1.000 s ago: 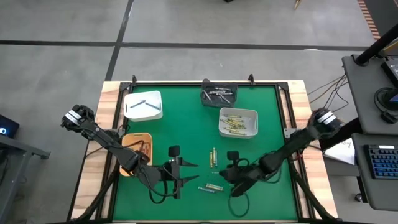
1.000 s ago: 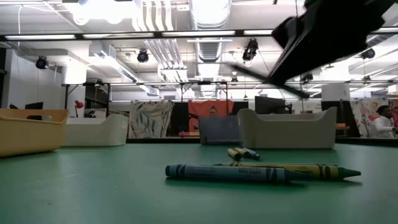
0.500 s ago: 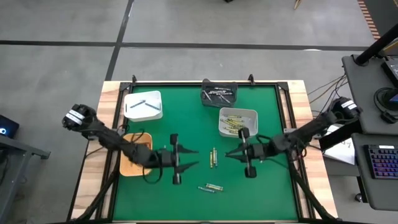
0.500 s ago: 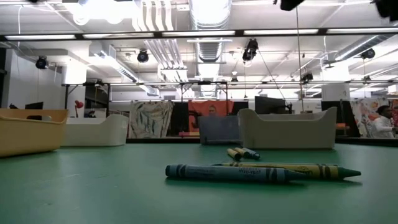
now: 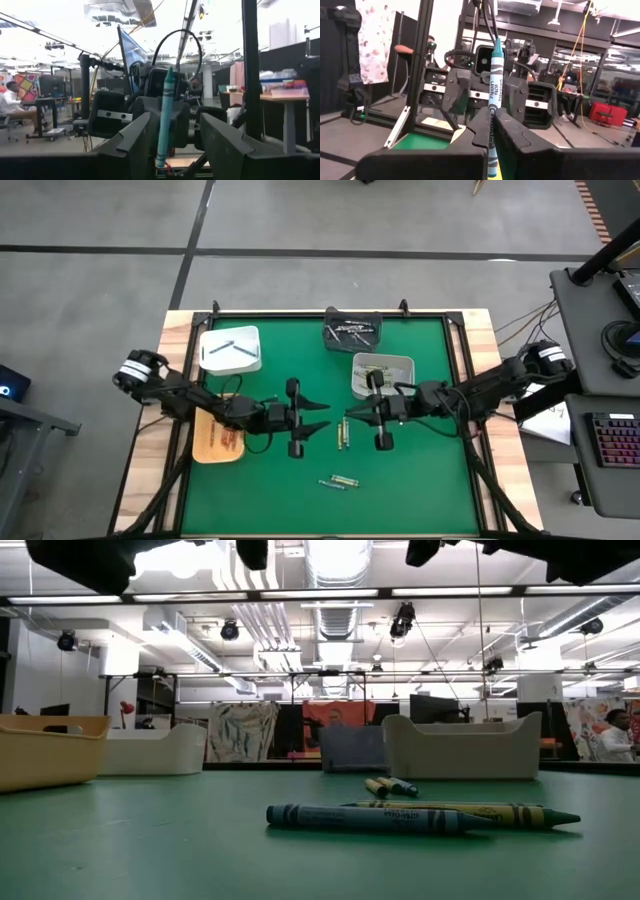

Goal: Sort crayons
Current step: Put the blue crayon into the white bin

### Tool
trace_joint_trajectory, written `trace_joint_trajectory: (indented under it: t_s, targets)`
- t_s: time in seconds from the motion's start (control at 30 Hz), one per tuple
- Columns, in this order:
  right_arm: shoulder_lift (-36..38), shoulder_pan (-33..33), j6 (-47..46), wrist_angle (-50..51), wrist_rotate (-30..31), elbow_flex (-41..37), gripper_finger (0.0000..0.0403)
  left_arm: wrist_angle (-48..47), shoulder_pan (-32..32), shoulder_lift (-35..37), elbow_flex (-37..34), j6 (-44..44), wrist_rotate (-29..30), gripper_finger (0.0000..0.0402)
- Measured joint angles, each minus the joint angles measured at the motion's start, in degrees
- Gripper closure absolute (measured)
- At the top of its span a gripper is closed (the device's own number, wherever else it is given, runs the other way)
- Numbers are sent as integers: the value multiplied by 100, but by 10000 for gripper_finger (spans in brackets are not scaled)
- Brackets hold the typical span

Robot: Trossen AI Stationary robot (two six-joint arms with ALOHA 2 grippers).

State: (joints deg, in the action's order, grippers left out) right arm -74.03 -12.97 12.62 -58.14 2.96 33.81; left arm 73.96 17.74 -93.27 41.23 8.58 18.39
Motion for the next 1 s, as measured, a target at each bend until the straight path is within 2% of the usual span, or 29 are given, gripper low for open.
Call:
trace_joint_trajectory:
  t_s: [0.23, 0.5, 1.0]
  targets:
    - [-373, -11, 23, 14, -22, 174, 394, -11, -39, -387, 403, 15, 4, 249]
    - [-449, -11, -7, -32, 2, 246, 394, -12, -37, -409, 476, 90, 39, 258]
    - [-658, 7, -52, 668, 175, 520, 394, -197, -81, -409, 484, 127, 212, 394]
